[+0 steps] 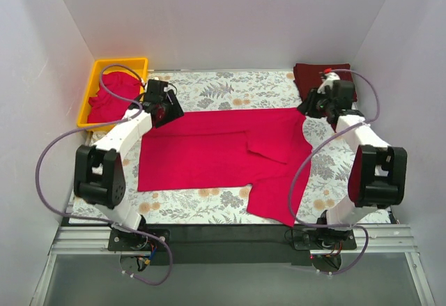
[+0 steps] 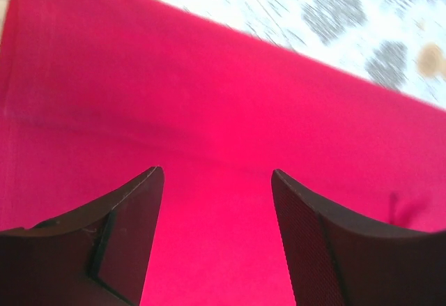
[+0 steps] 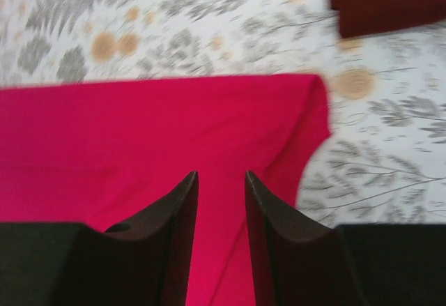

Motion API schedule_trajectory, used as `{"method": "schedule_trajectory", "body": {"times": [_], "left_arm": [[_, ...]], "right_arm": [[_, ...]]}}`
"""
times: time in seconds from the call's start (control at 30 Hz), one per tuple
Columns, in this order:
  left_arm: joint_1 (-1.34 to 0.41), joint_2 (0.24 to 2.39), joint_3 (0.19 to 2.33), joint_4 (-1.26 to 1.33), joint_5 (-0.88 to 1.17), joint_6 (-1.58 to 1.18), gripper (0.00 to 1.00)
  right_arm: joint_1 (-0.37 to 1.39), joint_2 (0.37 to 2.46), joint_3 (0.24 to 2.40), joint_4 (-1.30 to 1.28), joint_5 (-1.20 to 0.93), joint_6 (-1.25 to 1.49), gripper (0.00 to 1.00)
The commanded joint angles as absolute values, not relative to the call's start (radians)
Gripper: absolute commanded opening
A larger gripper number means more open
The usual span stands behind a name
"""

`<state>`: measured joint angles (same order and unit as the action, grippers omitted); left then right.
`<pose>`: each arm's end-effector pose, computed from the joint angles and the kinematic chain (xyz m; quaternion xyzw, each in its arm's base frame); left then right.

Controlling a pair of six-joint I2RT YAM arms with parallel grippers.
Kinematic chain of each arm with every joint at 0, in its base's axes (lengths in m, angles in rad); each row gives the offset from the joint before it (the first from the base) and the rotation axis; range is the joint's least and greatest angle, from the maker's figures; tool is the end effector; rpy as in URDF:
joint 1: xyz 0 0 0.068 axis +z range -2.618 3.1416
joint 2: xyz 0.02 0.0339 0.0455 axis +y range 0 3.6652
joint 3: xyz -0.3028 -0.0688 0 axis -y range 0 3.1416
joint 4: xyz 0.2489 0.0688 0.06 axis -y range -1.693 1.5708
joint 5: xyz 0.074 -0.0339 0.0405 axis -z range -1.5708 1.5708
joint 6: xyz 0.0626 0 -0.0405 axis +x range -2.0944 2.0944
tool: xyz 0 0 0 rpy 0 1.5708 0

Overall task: Fold and stack the t-shirts
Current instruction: Fold the tshirt

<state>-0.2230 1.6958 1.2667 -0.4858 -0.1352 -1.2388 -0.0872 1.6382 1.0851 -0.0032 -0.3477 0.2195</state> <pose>0.3842 -0.0785 0.2571 -0.4784 0.8147 -0.1669 0.2820 0.3969 -0.0133 0.2658 0.0485 0.8636 0.1825 0.4674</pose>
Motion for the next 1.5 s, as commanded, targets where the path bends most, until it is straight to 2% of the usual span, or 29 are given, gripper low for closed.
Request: {"method": "schedule_trajectory", "body": {"times": [0.0, 0.17, 0.4, 0.6, 0.77, 0.97, 1.47], "left_arm": [[-0.281, 1.517, 1.171, -0.511, -0.170, -1.243, 0.63], [-0.308, 1.282, 0.933, -0.509, -0.229, -1.233, 0.68], [-0.319, 1.033, 0.688, -0.477, -0.267, -1.242, 0.68], [-0.321, 1.037, 0.678, -0.449, -0.276, -1.232, 0.68], [-0.321, 1.049, 0.684, -0.456, -0.296, -1.224, 0.67], [-0.321, 1.034, 0.680, -0.457, -0.299, -1.221, 0.67], [-0.321, 1.031, 0.678, -0.456, -0.299, -1.221, 0.66]], "right_arm": [[0.122, 1.543, 1.010, -0.136, -0.158, 0.048, 0.40], [0.381, 1.451, 0.920, -0.190, -0.006, -0.090, 0.43], [0.592, 1.427, 0.871, -0.252, 0.144, -0.193, 0.46], [0.732, 1.499, 0.963, -0.259, 0.216, -0.169, 0.45], [0.836, 1.624, 1.049, -0.267, 0.411, -0.046, 0.46], [0.914, 1.742, 1.138, -0.301, 0.627, 0.067, 0.46], [0.923, 1.885, 1.230, -0.356, 0.746, 0.106, 0.33]]}}
